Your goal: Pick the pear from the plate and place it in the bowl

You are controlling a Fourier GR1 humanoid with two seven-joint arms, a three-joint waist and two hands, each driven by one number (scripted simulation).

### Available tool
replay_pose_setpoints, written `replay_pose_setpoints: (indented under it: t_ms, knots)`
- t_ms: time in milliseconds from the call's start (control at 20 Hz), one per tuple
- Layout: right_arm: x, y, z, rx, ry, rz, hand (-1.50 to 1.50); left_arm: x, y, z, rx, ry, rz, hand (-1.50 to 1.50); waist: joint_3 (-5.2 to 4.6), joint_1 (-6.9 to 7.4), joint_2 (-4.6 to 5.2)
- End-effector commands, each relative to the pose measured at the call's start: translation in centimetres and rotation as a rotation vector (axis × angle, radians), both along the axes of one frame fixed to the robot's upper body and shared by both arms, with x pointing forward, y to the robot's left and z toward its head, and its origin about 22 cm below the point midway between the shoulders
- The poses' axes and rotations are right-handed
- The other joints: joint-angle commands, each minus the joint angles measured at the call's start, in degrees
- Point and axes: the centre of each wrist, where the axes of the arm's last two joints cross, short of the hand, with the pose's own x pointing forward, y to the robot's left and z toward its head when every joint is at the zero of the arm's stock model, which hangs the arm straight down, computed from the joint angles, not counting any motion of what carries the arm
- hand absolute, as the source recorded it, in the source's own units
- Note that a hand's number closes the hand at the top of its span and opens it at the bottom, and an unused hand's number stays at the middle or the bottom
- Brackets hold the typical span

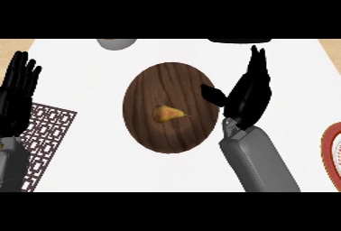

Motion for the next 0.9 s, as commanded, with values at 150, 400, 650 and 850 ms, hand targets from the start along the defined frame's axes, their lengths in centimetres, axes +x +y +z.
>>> replay_pose_setpoints:
  t_ms: [150, 400, 650, 850]
  knots:
    - [-3.5, -3.2, 0.4, 0.254, -0.171, -0.250, -1.50, -0.8, 1.8, 0.1, -0.003, 0.014, 0.034, 0.00, 0.00, -2.14, -0.55]
    - [-9.3, -4.9, 0.4, 0.290, -0.226, -0.265, -1.50, -1.1, 2.4, 0.3, -0.006, 0.006, 0.049, 0.00, 0.01, -2.69, -0.61]
    - [-16.2, -6.6, 0.0, 0.302, -0.253, -0.279, -1.50, -1.1, 0.6, -1.1, 0.003, 0.004, 0.054, 0.00, 0.04, -3.29, -0.31]
    - [-21.5, -7.0, -0.5, 0.304, -0.240, -0.290, -1.50, -1.3, 1.5, 0.1, -0.012, 0.006, 0.048, 0.00, 0.08, -2.69, -0.31]
